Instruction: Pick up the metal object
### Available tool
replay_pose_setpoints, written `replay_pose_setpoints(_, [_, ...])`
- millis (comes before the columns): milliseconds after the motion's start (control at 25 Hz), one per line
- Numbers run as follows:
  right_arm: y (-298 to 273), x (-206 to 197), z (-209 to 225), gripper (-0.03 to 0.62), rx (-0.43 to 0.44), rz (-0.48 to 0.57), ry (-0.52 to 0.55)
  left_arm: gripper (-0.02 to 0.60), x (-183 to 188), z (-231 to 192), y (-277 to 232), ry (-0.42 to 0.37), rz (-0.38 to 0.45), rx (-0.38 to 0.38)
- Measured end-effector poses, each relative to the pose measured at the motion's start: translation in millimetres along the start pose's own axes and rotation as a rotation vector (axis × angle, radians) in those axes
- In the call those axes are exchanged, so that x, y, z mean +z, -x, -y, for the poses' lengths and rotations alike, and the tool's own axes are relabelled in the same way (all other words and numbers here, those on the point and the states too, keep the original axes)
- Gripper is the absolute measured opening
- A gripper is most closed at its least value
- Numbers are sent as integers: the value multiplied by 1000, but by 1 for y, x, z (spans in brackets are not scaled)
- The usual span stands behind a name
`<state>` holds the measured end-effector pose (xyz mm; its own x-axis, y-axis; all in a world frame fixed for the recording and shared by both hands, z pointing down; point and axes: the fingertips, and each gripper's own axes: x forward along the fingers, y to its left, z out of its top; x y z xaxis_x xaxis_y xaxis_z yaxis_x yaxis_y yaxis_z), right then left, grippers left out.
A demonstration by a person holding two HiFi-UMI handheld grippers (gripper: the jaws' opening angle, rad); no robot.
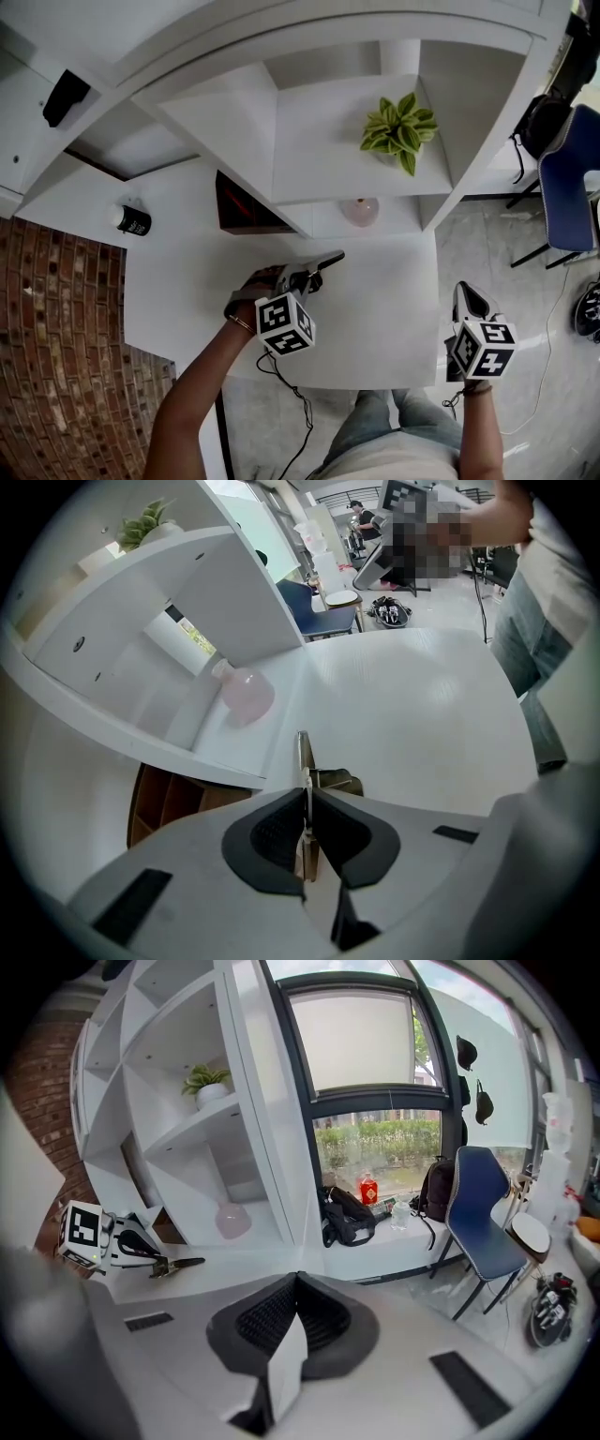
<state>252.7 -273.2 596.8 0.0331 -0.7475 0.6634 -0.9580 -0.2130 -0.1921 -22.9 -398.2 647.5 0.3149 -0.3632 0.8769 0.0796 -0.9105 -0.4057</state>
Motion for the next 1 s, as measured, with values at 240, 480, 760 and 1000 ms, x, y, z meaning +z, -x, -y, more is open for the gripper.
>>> replay_pose_setpoints(240, [1, 5, 2, 1, -11, 8, 7, 17, 0, -12, -2, -8, -2, -4])
replay_pose_setpoints(480, [5, 13, 2, 0, -8, 13, 4, 17, 3, -17, -4, -18, -1, 13])
replay_pose_setpoints(760, [8, 19, 5, 0, 10, 16, 9, 15, 9, -22, 2, -13, -2, 42])
replay_pose_setpoints(1000, [15, 33, 7, 0, 43, 33, 33, 15, 17, -20, 19, 34, -3, 61])
